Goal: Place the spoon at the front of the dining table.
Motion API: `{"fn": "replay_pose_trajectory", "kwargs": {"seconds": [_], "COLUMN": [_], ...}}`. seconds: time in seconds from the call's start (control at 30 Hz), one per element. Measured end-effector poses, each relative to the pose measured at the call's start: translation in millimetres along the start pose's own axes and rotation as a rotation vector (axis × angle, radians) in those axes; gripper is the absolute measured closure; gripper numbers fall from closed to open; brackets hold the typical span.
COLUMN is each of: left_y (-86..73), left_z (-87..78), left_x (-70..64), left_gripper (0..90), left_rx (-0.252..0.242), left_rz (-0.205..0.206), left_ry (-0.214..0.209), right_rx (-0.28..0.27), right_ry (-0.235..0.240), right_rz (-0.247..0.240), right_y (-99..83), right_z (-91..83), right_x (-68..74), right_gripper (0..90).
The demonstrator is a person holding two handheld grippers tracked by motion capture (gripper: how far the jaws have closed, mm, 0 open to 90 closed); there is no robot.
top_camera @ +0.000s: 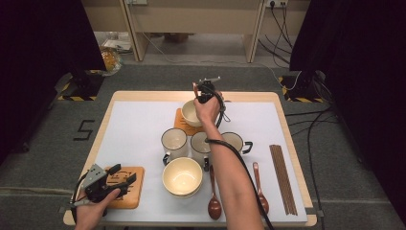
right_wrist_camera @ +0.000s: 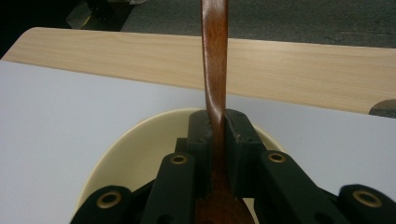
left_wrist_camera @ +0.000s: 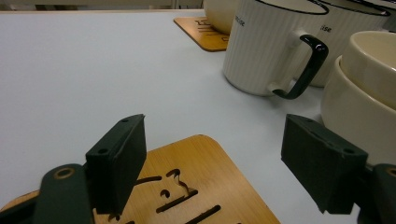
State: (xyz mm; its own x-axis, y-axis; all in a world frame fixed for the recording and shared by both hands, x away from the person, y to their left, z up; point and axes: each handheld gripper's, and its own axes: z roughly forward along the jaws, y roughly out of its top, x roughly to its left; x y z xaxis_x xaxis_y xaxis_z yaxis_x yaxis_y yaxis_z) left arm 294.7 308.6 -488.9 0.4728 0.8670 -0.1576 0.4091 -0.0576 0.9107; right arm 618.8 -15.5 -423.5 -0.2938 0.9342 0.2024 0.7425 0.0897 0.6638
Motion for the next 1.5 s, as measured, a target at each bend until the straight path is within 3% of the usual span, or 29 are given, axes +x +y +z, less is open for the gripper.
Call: {"fn": "replay_pose_trajectory", "kwargs": {"seconds": [1.5], "left_y": [0.1], "left_z": [0.3], "left_x": [-0.7], "left_gripper": [22.2], "left_rx": [-0.001], "left_rz": [-0.002], "left_ry": [-0.002], "right_rx": [0.027], "right_ry": [0.002], "right_rz": [0.011], "right_y": [-1.8], "right_z": [2.7], "right_x": [-0.5], "right_gripper": [79.0]}}
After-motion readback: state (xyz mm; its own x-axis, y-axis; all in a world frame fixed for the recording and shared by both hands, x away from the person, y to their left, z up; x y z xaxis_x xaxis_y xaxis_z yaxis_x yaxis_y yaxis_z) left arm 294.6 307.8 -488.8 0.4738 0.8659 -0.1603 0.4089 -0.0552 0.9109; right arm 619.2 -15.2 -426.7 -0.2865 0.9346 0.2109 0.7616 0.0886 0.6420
